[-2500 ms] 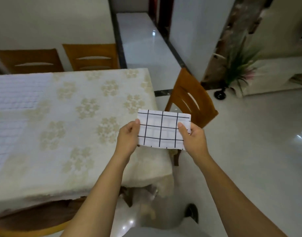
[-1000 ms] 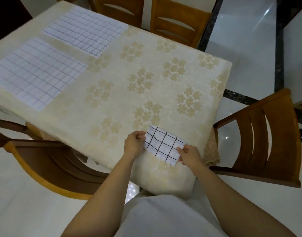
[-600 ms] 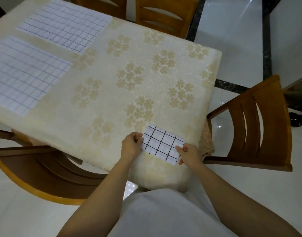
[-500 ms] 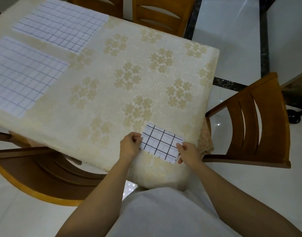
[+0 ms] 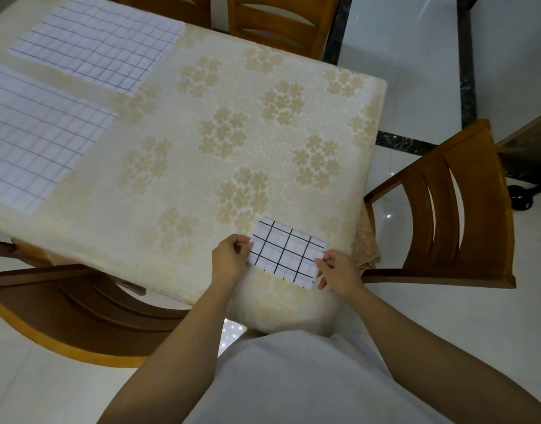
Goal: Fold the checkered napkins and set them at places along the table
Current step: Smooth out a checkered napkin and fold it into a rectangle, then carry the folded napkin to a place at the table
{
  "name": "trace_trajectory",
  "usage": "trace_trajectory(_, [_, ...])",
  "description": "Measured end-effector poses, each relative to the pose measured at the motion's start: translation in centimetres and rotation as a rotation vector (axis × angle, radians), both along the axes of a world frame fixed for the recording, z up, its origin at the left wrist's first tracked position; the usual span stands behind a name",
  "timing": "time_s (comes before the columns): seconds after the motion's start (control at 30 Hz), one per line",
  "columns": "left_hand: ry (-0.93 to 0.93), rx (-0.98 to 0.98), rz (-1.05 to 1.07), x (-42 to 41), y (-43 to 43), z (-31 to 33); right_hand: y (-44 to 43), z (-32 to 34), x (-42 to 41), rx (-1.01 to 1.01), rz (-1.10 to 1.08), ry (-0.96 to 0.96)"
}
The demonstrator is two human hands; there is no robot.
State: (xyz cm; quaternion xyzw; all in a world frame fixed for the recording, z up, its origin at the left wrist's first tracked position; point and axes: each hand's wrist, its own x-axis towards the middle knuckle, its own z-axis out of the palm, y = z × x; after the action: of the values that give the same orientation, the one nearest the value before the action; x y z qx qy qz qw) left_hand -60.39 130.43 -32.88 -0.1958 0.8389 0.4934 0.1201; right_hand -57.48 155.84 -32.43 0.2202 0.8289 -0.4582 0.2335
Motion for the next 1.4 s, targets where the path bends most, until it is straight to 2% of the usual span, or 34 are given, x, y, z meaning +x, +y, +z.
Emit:
trace_trajectory(0.27, [0.01, -0.023, -0.011, 0.1, 0.0, -0.3, -0.3, -0.3, 0.2, 0.062, -0.049, -0.004])
trace_trajectory(0.37, [0.051, -0.076, -0.046, 0.3, 0.2, 0.5, -0.6, 0.4, 0.2, 0.182, -0.035, 0.028])
trace_trajectory(0.47, [0.354, -0.41, -0.262, 0.2, 0.4, 1.3, -1.5, 2.0, -0.2, 0.374, 0.025, 0.197])
trace_trajectory(0.5, [0.453, -0.464, -0.366, -0.2, 0.9, 1.4, -2.0, 2.4, -0.4, 0.406, 0.083, 0.298])
trace_trajectory(0.53, [0.475, -0.456, -0.46, -0.5, 1.6, 1.8, -2.7, 2.8, -0.7, 0.435, 0.17, 0.411])
trace_trajectory(0.6, [0.372, -0.376, -0.58, -1.4, 3.3, 2.5, -4.4, 2.6, -1.4, 0.538, 0.379, 0.545])
trace_trajectory(0.63, [0.304, -0.344, -0.622, -1.7, 4.0, 2.1, -5.3, 2.6, -1.8, 0.564, 0.459, 0.527])
trace_trajectory(0.77, [0.18, -0.555, -0.861, -1.9, 4.7, -0.3, -7.5, 1.6, -1.6, 0.588, 0.652, 0.303])
trace_trajectory(0.87, [0.108, -0.556, -0.943, -1.8, 3.5, -1.1, -6.3, 0.2, -0.3, 0.648, 0.768, 0.175])
trace_trajectory(1.23, [-0.042, -0.573, -0.926, -2.4, 1.6, -0.7, -3.8, -0.1, -0.4, 0.649, 0.786, 0.064])
trace_trajectory(1.4, [-0.107, -0.733, -0.819, -0.2, 0.7, 1.5, -3.9, 1.4, -1.2, 0.675, 0.855, 0.048])
